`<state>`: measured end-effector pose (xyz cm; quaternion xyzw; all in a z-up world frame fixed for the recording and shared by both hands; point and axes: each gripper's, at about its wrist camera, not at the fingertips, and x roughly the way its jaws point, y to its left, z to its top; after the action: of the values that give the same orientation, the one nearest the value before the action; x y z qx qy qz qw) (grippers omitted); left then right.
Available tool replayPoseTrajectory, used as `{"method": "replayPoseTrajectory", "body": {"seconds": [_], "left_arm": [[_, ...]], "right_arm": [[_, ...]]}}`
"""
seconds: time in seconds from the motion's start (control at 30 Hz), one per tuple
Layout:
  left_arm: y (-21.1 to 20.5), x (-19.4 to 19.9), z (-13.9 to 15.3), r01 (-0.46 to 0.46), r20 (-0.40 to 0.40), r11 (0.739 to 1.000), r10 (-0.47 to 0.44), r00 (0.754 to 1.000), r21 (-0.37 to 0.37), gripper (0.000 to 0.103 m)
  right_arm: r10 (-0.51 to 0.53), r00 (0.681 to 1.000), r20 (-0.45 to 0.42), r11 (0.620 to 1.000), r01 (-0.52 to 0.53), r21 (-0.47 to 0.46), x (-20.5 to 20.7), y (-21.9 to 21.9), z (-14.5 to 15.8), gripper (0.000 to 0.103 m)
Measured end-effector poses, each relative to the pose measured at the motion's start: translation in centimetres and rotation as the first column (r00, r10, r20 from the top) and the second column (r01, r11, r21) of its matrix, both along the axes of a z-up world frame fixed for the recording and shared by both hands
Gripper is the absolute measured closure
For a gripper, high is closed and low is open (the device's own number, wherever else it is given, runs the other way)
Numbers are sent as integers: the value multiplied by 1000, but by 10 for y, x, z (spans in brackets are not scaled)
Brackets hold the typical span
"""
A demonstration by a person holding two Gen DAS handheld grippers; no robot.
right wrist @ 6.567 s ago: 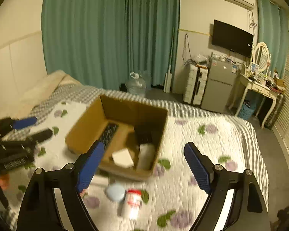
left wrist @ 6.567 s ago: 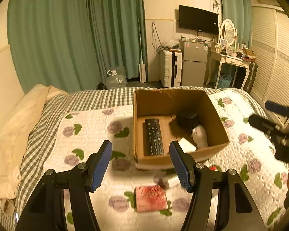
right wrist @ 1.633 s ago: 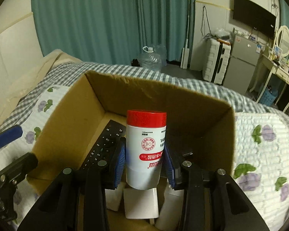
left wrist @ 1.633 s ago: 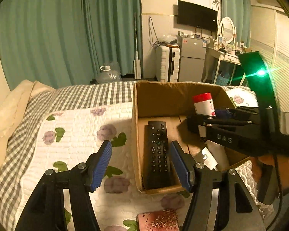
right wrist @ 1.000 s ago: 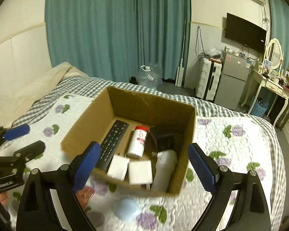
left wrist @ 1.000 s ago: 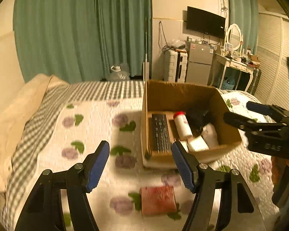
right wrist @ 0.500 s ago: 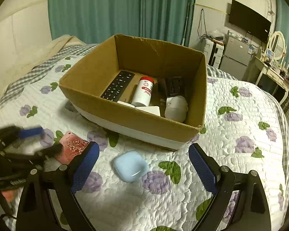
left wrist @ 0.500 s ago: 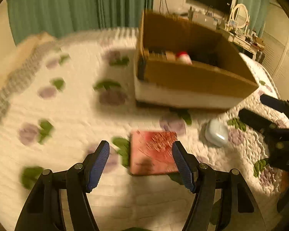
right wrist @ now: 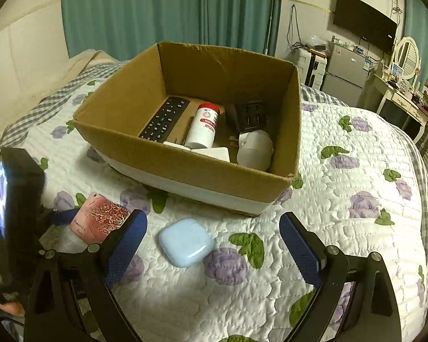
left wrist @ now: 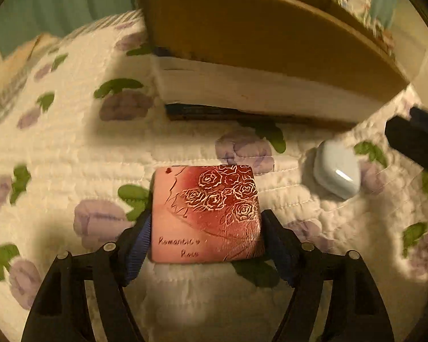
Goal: Organize rigid objects
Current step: 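Grasp the pink rose card with the left tool while the right tool grasps the blue earbud case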
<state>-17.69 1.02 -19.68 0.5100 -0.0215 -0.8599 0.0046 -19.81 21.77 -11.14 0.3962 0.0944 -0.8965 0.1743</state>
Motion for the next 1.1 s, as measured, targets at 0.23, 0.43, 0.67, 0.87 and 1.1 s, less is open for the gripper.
{"method": "replayPoseTrajectory", "body": {"seconds": [0.23, 0.43, 0.67, 0.87, 1.1], "left_arm": [[-4, 8, 6, -10, -67, 999, 13, 998, 42, 31], [-11, 26, 26, -19, -130, 999, 25, 991, 48, 31], [-30, 37, 47, -69, -179, 997, 76, 981, 45, 31], [-36, 25, 48, -83, -177, 996, 90, 980, 45, 31], [-32, 26, 47, -69, -180, 997, 74, 981, 39, 31]], "right_arm": [[-13, 999, 36, 1000, 13, 10, -6, 1, -14, 9], [16, 999, 51, 1000, -17, 8, -7, -4, -22, 9], [47, 994, 103, 999, -50, 21, -12, -15, -41, 10], [63, 985, 160, 997, -70, 41, -21, -25, -61, 23], [83, 980, 179, 995, -90, 35, -25, -30, -68, 46]]}}
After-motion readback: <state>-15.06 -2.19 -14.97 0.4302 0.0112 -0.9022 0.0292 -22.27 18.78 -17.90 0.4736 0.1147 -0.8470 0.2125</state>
